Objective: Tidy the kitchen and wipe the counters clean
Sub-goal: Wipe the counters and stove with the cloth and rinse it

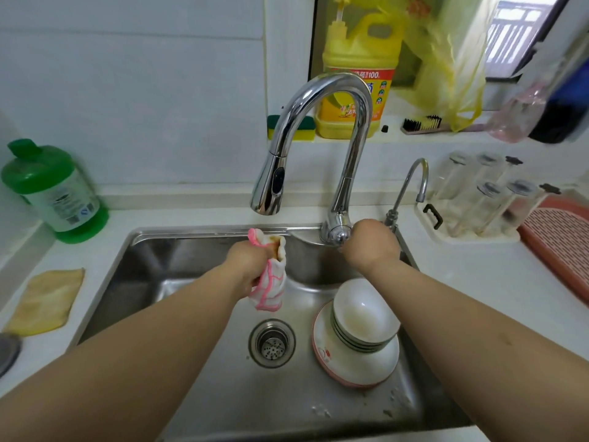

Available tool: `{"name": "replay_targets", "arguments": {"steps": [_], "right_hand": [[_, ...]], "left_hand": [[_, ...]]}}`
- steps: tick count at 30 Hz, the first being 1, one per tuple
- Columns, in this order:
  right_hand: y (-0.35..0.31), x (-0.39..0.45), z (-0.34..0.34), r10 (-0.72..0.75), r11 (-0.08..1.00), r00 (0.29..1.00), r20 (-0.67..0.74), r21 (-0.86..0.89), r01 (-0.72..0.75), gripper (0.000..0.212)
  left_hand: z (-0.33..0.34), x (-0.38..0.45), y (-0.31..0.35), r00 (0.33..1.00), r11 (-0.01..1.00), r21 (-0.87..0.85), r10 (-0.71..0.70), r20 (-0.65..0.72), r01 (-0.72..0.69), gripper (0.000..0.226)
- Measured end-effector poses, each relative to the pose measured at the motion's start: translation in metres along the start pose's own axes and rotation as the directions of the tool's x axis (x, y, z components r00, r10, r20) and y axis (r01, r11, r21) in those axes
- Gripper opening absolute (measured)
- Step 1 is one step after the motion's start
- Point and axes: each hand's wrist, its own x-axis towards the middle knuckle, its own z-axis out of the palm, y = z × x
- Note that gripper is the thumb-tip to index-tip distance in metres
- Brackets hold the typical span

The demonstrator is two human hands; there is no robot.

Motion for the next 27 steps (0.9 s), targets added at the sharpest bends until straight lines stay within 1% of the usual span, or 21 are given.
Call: {"name": "replay_targets", "arguments": {"steps": [4,6,7,8,9,10,11,12,13,15,16,17,19,21,22,24,26,27], "right_hand": [[-0.005,-0.004,0.002,-0.004,0.996,1.0,0.028,-0.092,0.007,0.022],[-0.012,-0.004,0.004,-0.084,0.977,0.996,0.0,-0.199,0.082,0.026],[-0.016,-0.004,0.008,-0.127,0.974,0.992,-0.02,-0.19,0.121,0.028],[-0.021,-0.004,0.013,-0.157,0.981,0.988,-0.017,-0.117,0.154,0.029],[-0.028,-0.005,0.019,-0.178,0.983,0.984,0.018,0.04,0.177,0.027],[-0.037,-0.006,0.025,-0.201,0.959,0.975,0.096,0.225,0.175,0.025],[-0.046,-0.007,0.032,-0.247,0.908,0.949,0.196,0.389,0.156,0.021],[-0.054,-0.01,0.039,-0.303,0.851,0.914,0.269,0.508,0.132,0.021],[-0.06,-0.011,0.045,-0.348,0.802,0.89,0.296,0.585,0.119,0.025],[-0.067,-0.009,0.056,-0.382,0.718,0.878,0.29,0.691,0.083,0.046],[-0.068,-0.007,0.061,-0.393,0.676,0.872,0.291,0.734,0.06,0.054],[-0.07,-0.004,0.066,-0.408,0.651,0.861,0.303,0.758,0.042,0.056],[-0.071,0.001,0.07,-0.417,0.625,0.839,0.349,0.78,-0.014,0.047],[-0.077,0.004,0.072,-0.419,0.635,0.824,0.382,0.772,-0.034,0.022],[-0.08,0.006,0.073,-0.412,0.649,0.828,0.38,0.76,-0.026,0.013],[-0.086,0.01,0.074,-0.41,0.67,0.83,0.377,0.743,-0.006,0.016],[-0.092,0.009,0.073,-0.45,0.672,0.795,0.406,0.741,0.002,0.004],[-0.094,0.008,0.072,-0.466,0.672,0.776,0.425,0.74,-0.002,0.014]], "left_hand": [[0.0,0.007,0.004,0.999,0.995,-0.088,-0.036,0.018,0.038,0.015],[-0.002,0.011,0.005,1.0,0.998,-0.062,-0.028,0.004,0.029,0.009],[-0.004,0.013,0.006,1.0,0.999,-0.038,-0.023,-0.01,0.023,0.007],[-0.005,0.016,0.006,1.0,0.999,-0.029,-0.019,-0.024,0.019,0.008],[-0.006,0.02,0.006,0.999,1.0,-0.025,-0.01,-0.037,0.009,0.009],[-0.007,0.024,0.006,0.998,1.0,-0.013,0.004,-0.058,-0.004,0.009],[-0.008,0.027,0.007,0.996,1.0,0.008,0.021,-0.086,-0.02,0.007],[-0.009,0.029,0.007,0.993,0.999,0.023,0.039,-0.11,-0.037,0.007],[-0.01,0.03,0.009,0.992,0.998,0.031,0.052,-0.112,-0.049,0.014],[-0.016,0.033,0.01,0.995,0.997,0.038,0.071,-0.065,-0.068,0.023],[-0.018,0.033,0.01,0.996,0.996,0.025,0.082,-0.036,-0.081,0.025],[-0.022,0.032,0.01,0.996,0.996,0.003,0.093,-0.017,-0.093,0.026],[-0.026,0.032,0.009,0.994,0.994,-0.027,0.11,0.014,-0.11,0.026],[-0.032,0.035,0.007,0.992,0.992,-0.009,0.125,0.011,-0.125,0.027],[-0.036,0.037,0.006,0.991,0.991,0.003,0.134,-0.002,-0.134,0.028],[-0.041,0.039,0.004,0.99,0.991,0.016,0.132,-0.042,-0.132,0.032],[-0.046,0.043,0.003,0.99,0.991,0.031,0.129,-0.064,-0.128,0.032],[-0.046,0.043,0.003,0.99,0.991,0.034,0.13,-0.059,-0.129,0.03]]}}
